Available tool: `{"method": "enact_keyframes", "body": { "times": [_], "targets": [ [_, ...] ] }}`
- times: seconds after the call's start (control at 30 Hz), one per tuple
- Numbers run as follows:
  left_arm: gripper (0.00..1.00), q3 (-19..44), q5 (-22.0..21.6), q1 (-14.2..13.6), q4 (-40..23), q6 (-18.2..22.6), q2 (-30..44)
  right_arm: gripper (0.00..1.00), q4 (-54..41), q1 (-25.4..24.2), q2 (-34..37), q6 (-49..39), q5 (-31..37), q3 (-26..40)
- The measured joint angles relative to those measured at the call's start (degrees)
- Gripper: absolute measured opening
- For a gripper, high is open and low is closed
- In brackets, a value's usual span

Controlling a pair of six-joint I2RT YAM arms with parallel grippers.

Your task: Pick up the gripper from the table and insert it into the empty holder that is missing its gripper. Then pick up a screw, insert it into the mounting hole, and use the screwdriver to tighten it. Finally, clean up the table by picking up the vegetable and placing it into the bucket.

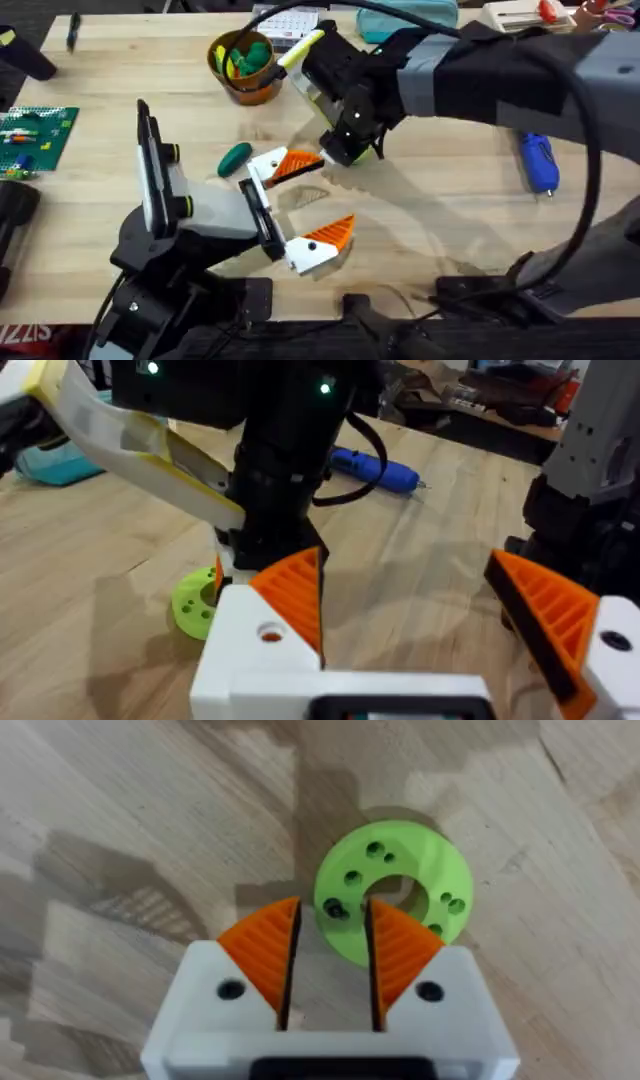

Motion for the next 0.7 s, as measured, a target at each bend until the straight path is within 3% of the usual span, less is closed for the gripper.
{"method": "enact_keyframes", "body": {
  "times": [0.7],
  "targets": [
    [0.986, 0.00, 0.02, 0.00, 0.00, 0.00, 0.00, 0.399, -1.40, 0.24, 0.00, 0.24, -0.02, 1.86]
  ]
}}
